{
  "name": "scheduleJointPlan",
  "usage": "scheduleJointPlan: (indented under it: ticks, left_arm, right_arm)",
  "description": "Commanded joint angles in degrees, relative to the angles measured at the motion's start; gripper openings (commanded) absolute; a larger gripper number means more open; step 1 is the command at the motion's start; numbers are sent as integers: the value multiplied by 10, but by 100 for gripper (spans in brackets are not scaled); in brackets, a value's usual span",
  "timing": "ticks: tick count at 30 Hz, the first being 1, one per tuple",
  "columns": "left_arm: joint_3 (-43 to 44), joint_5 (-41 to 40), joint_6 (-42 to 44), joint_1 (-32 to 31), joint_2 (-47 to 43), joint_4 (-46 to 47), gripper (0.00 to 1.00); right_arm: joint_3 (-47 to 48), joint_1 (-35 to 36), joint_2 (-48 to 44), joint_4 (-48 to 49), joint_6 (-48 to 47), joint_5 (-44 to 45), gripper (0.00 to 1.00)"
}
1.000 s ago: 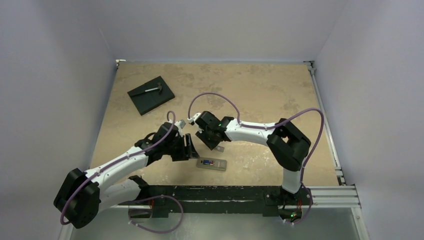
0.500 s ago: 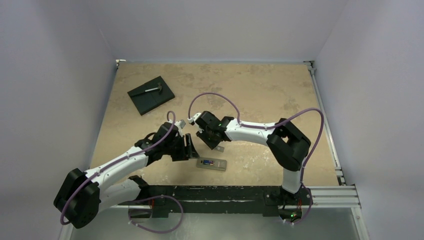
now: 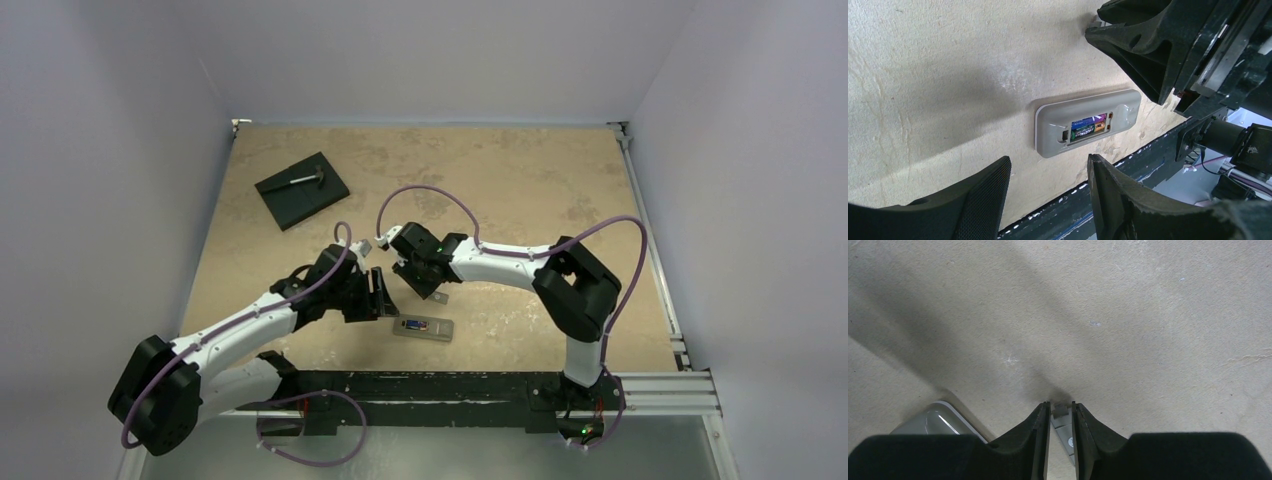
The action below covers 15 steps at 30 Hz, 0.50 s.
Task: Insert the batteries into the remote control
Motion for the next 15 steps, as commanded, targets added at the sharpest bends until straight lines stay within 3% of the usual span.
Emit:
scheduleJointPlan:
  ticks: [1, 8, 15]
  left_arm:
    - [21, 9, -6, -3, 5, 22, 58]
    - [25, 11, -4, -2, 10, 24, 58]
    - [26, 12, -3, -3, 16, 28, 58]
  right_arm:
    - [2, -2, 8, 7, -5, 6, 29]
    - [1, -2, 12, 7, -5, 3, 29]
    - [3, -2, 12, 5, -5, 2, 13]
